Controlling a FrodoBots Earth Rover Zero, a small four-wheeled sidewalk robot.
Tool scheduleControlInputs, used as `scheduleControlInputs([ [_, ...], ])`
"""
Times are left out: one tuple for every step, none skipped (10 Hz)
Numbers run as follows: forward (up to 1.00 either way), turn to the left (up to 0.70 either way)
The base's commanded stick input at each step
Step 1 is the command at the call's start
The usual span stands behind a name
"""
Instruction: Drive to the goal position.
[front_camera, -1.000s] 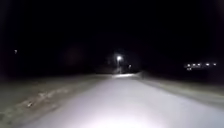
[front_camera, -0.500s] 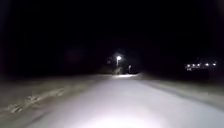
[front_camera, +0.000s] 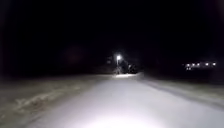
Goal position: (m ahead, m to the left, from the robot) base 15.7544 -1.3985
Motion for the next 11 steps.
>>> scheduleControlInputs([
  [0.70, 0.00],
  [0.70, 0.00],
  [0.70, 0.00],
  [0.70, 0.00],
  [0.70, 0.00],
  [0.70, 0.00],
  [0.70, 0.00],
  [0.70, 0.00],
  [0.70, 0.00],
  [0.70, 0.00],
  [0.70, 0.00],
])
